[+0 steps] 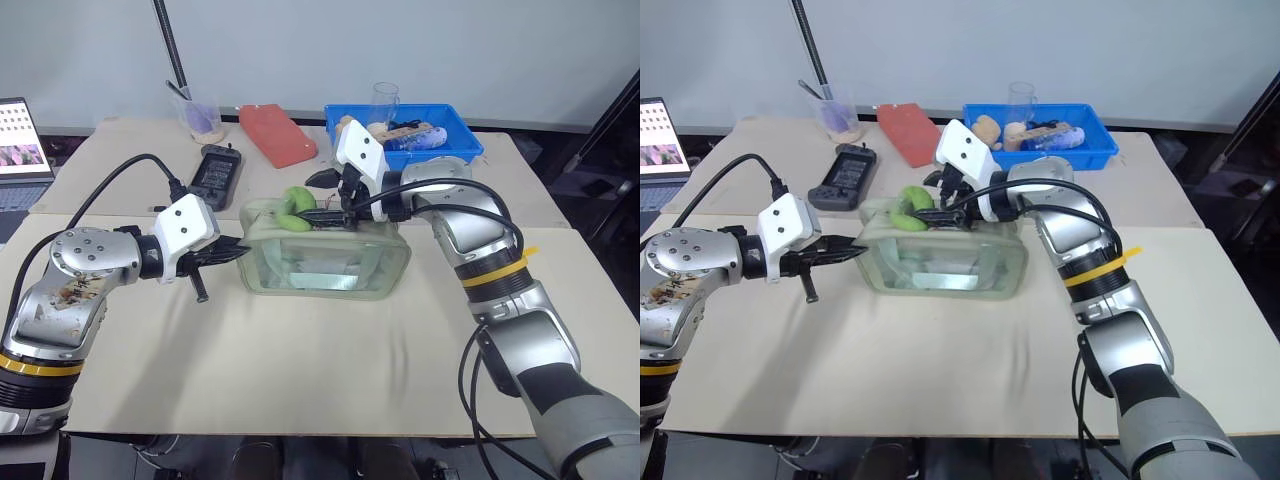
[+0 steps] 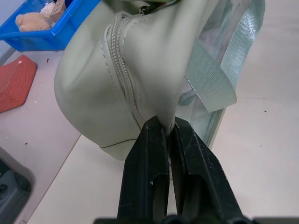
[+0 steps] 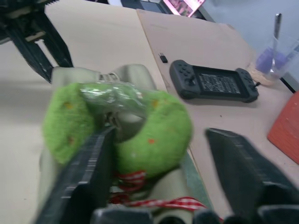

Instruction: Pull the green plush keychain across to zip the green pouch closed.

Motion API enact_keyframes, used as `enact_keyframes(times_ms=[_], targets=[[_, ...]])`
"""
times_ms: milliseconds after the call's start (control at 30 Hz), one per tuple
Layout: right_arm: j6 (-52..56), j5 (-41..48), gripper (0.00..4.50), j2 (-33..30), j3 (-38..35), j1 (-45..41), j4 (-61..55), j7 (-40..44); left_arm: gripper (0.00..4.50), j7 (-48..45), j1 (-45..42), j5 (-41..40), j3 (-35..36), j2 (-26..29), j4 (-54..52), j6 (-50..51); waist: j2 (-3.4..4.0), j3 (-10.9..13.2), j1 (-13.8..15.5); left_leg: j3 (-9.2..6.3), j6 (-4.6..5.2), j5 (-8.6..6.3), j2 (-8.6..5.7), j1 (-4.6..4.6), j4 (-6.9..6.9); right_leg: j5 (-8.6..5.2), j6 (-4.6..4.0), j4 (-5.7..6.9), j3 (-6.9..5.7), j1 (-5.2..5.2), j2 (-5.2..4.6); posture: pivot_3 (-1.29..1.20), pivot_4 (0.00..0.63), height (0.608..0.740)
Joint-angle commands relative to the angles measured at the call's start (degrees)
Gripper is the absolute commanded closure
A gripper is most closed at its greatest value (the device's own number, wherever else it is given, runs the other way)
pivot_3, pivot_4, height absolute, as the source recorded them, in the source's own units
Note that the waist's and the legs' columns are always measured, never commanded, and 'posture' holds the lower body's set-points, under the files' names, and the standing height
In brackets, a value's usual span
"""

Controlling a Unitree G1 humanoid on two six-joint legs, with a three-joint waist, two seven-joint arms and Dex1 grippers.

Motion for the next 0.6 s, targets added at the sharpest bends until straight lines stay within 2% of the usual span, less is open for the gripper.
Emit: enact_keyframes(times_ms=[33, 200, 233, 433, 600], targets=[[-1.0, 0.1, 2.54, -0.3, -0.9, 0.3, -2.4, 0.6, 4.5, -0.4, -0.2, 0.9, -0.5, 0.4, -0.5, -0.7, 0.0, 0.0, 0.0, 0.0, 0.0, 0.0, 0.0, 0.0, 0.0, 0.0, 0.0, 0.0, 0.0, 0.0, 0.0, 0.0, 0.15, 0.74], [-1.5, -0.2, 4.36, -0.8, -1.5, 0.8, -2.3, 0.3, 4.5, -0.5, -0.7, 1.3, -1.0, 0.1, 0.3, -1.5, 0.0, 0.0, 0.0, 0.0, 0.0, 0.0, 0.0, 0.0, 0.0, 0.0, 0.0, 0.01, 0.0, 0.0, 0.0, 0.0, 0.15, 0.74], [-1.4, -0.2, 4.47, -1.0, -1.9, 0.7, -2.4, 0.1, 4.5, -0.6, -0.9, 1.4, -1.1, 0.1, 0.4, -1.7, 0.0, 0.0, 0.0, 0.0, 0.0, 0.0, 0.0, 0.0, 0.0, 0.0, 0.0, 0.01, 0.0, 0.0, 0.0, 0.0, 0.15, 0.74], [1.3, 2.2, 4.47, -3.2, -5.8, 0.2, -3.8, -0.2, 4.5, -0.8, -0.9, 1.7, -1.2, -0.1, 0.8, -1.9, 0.0, 0.0, 0.1, 0.0, 0.0, 0.0, 0.0, -0.01, 0.0, -0.01, -0.02, -0.02, 0.0, 0.0, -0.01, 0.0, 0.15, 0.74], [6.4, 4.8, 4.47, -8.3, -10.1, 1.4, -7.2, -0.1, 4.5, -1.0, -0.3, 1.9, -1.1, 0.1, 1.3, -2.2, 0.0, 0.0, 0.1, 0.0, 0.0, 0.0, 0.0, -0.01, -0.01, -0.03, -0.06, -0.02, 0.0, 0.0, -0.02, 0.0, 0.15, 0.74]])
